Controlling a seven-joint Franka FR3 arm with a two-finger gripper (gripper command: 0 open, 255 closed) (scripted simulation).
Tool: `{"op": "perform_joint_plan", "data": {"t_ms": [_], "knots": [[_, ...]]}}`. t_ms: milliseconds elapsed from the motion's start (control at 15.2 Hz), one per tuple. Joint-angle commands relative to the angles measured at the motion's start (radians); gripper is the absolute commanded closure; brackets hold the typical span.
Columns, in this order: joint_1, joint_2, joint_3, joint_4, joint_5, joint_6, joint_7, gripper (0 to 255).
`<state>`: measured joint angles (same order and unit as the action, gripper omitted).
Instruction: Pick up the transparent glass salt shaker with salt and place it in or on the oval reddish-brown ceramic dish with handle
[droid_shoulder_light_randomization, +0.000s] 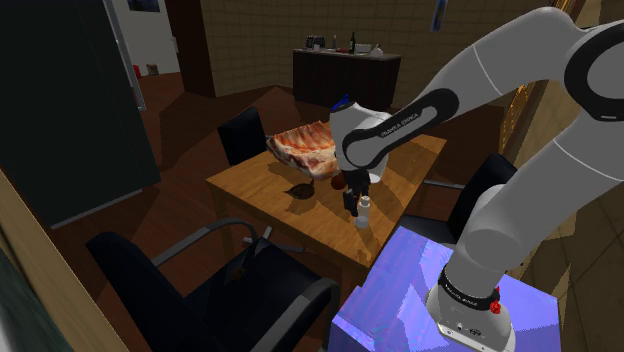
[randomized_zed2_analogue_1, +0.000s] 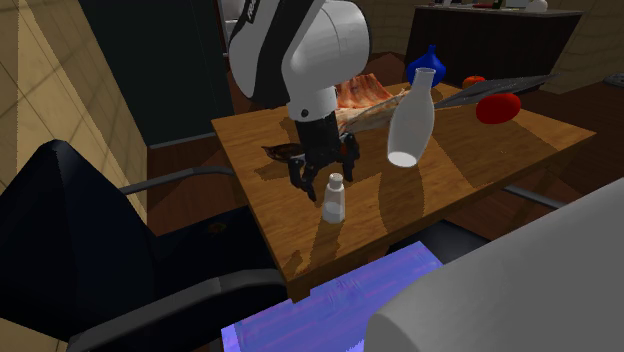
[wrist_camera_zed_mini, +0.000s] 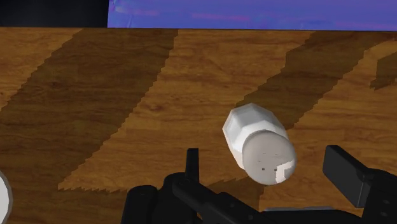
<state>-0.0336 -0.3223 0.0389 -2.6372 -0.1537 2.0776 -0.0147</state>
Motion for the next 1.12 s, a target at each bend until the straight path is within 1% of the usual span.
{"op": "perform_joint_plan", "data": {"t_ms": [0, 330, 396, 990, 1056], "knots": [[0.0, 0.001, 0.0, -0.002, 0.0, 0.004, 0.001, 0], [0.0, 0.001, 0.0, -0.002, 0.0, 0.004, 0.001, 0], [0.0, 0.001, 0.0, -0.002, 0.0, 0.004, 0.001, 255], [0.0, 0.001, 0.0, -0.002, 0.0, 0.004, 0.001, 255], [0.0, -0.009, 0.0, 0.004, 0.001, -0.012, -0.002, 255]]}}
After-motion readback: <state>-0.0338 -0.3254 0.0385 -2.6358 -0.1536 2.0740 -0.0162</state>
